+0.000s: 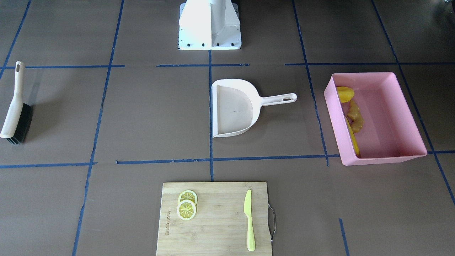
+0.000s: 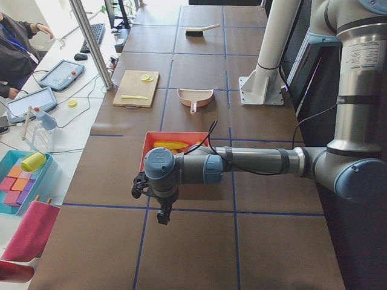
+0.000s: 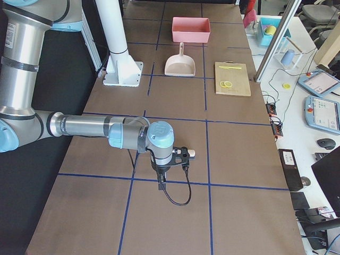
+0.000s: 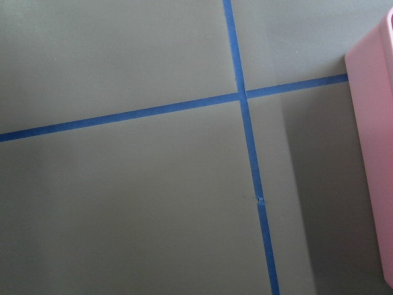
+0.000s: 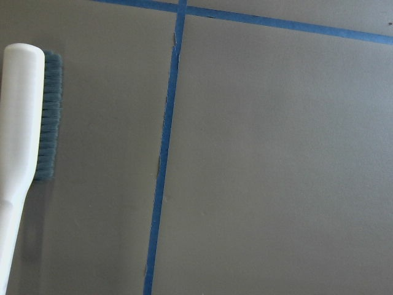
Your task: Sweep and dump trash into bin
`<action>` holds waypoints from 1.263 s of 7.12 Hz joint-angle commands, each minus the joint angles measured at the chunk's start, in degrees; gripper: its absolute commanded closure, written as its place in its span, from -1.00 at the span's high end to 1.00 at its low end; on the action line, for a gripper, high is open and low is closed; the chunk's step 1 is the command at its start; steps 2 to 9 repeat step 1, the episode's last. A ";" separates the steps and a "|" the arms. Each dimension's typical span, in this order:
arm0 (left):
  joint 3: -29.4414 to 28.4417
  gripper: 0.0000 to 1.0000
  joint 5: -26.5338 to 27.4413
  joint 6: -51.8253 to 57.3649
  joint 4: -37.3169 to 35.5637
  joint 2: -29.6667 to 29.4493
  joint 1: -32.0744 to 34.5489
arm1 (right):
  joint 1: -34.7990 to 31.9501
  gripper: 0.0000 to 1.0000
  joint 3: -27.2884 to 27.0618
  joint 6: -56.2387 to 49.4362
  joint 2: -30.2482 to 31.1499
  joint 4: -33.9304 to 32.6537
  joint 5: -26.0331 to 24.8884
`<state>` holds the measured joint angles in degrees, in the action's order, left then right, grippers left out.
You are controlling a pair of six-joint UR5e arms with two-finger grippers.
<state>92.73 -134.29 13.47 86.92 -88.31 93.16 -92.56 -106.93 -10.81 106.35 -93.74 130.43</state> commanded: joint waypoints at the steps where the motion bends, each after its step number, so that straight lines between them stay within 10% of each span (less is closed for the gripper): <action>1: 0.00 1.00 0.00 -0.02 0.00 0.07 0.00 | 0.10 1.00 0.05 0.00 0.00 -0.04 0.00; 9: 0.00 1.00 0.00 -0.02 0.00 0.07 0.00 | 0.10 1.00 0.05 0.00 0.00 -0.04 0.00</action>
